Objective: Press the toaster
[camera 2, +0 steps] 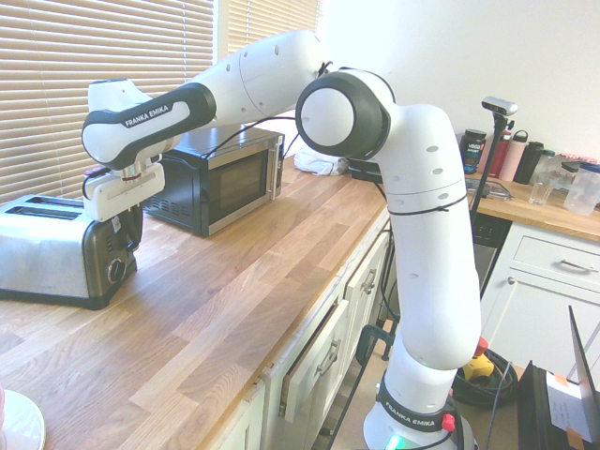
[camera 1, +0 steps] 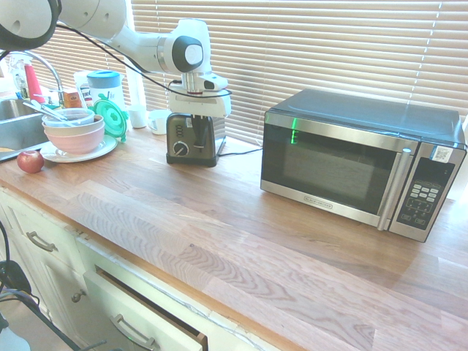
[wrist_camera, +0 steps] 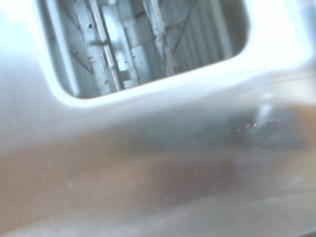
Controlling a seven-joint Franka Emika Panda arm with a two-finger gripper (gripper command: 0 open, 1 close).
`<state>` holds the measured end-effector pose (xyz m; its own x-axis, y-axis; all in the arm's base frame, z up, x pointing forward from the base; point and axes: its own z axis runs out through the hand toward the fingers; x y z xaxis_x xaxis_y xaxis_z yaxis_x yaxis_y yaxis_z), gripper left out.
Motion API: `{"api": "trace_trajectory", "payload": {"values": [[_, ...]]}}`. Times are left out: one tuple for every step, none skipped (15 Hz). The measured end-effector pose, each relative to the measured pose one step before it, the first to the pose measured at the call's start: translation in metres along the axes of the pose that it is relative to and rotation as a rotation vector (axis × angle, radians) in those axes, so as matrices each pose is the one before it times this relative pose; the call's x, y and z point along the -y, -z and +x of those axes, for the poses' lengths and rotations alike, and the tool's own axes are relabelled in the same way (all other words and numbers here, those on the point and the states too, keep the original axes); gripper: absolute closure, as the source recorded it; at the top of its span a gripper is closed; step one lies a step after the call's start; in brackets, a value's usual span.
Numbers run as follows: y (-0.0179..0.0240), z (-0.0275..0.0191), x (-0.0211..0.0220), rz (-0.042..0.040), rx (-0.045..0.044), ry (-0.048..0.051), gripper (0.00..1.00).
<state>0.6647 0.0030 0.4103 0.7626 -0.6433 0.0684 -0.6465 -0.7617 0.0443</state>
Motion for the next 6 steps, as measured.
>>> {"api": "trace_trajectory", "payload": {"values": [[-0.00002, 0.00003, -0.00005, 0.00038, 0.00038, 0.0002, 1.0], [0.00006, -0.00014, 0.00015, 0.00043, 0.00027, 0.00016, 1.0], [0.00012, -0.00006, 0.00004, 0.00012, -0.00004, 0.00057, 1.0], [0.00018, -0.0002, 0.00017, 0.00001, -0.00001, 0.00096, 1.0], [0.00023, -0.0002, 0.00007, -0.00016, 0.00017, 0.0009, 1.0], [0.0002, -0.00022, 0.00016, -0.00001, 0.0, 0.00054, 1.0]]}}
